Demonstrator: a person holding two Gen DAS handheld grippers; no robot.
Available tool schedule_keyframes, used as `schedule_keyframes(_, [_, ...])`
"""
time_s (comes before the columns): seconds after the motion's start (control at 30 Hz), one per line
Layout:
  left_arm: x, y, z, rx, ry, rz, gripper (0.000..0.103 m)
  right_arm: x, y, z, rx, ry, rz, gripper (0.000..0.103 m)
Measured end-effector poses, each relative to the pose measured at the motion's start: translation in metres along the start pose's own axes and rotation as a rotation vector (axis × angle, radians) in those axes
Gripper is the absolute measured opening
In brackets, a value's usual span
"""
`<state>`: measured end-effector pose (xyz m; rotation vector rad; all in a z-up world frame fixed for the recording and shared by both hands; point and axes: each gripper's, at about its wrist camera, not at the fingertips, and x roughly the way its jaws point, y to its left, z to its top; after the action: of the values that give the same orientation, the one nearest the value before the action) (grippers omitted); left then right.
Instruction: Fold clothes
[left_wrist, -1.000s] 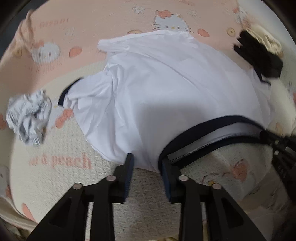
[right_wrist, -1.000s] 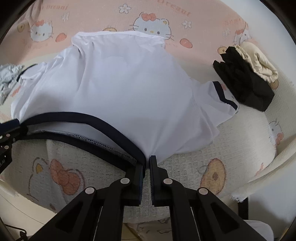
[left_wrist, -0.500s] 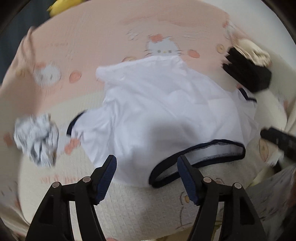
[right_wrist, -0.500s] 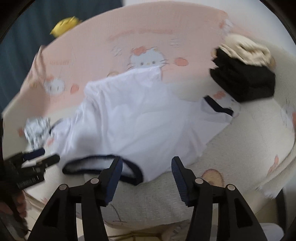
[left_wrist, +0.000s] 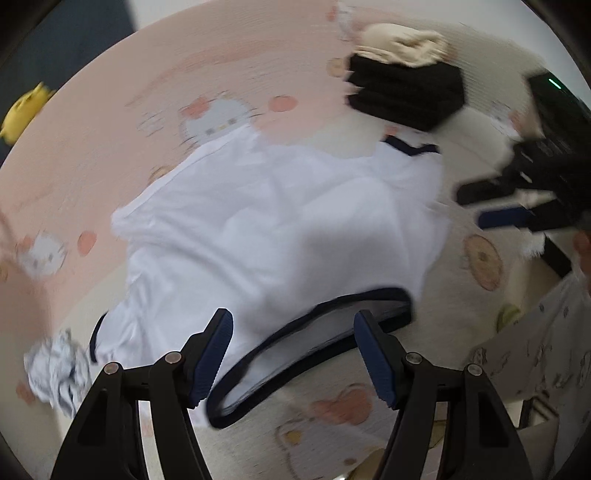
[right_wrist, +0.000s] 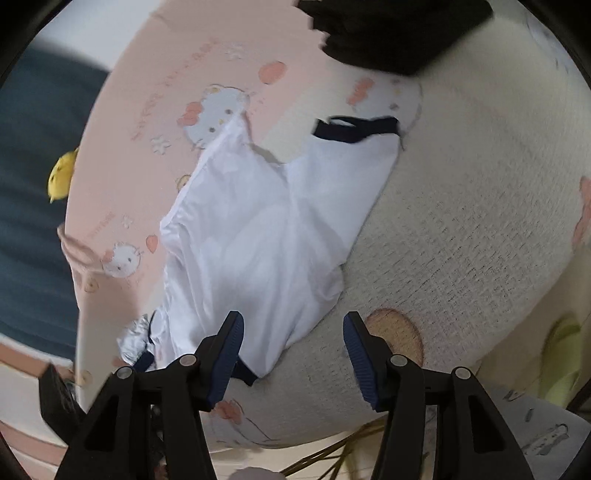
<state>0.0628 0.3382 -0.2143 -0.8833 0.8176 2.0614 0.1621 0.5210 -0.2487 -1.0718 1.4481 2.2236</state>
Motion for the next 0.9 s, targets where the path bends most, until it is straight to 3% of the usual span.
schedule_keyframes(0.13, [0.002, -0.025, -0.001, 0.047, 0.002, -0.017, 0.066, 0.009, -0.009, 0.008, 0.071, 0.023, 0.046, 0.055])
schedule_keyframes(0.27, [0.012, -0.035, -0.002, -0.015, 0.062, -0.085, 0.066, 0.019, -0.019, 0.004, 0.119, 0.007, 0.074, 0.055])
schedule_keyframes(0.7, [0.035, -0.045, 0.005, -0.063, 0.067, -0.167, 0.065, 0.040, -0.032, 0.000, 0.215, -0.002, 0.165, 0.055])
schedule_keyframes(0.73, [0.037, -0.043, 0.005, -0.071, 0.072, -0.172, 0.062, 0.041, -0.032, 0.000, 0.221, -0.004, 0.172, 0.052])
schedule_keyframes(0.8, [0.041, -0.040, 0.006, -0.086, 0.081, -0.183, 0.041, 0.044, -0.033, 0.001, 0.233, -0.007, 0.187, 0.045])
schedule_keyframes(0.87, [0.045, -0.038, 0.007, -0.100, 0.091, -0.197, 0.028, 0.047, -0.031, 0.001, 0.223, -0.008, 0.170, 0.034])
schedule_keyframes(0.9, [0.047, -0.038, 0.007, -0.105, 0.097, -0.209, 0.021, 0.049, -0.029, 0.001, 0.202, -0.008, 0.140, 0.021])
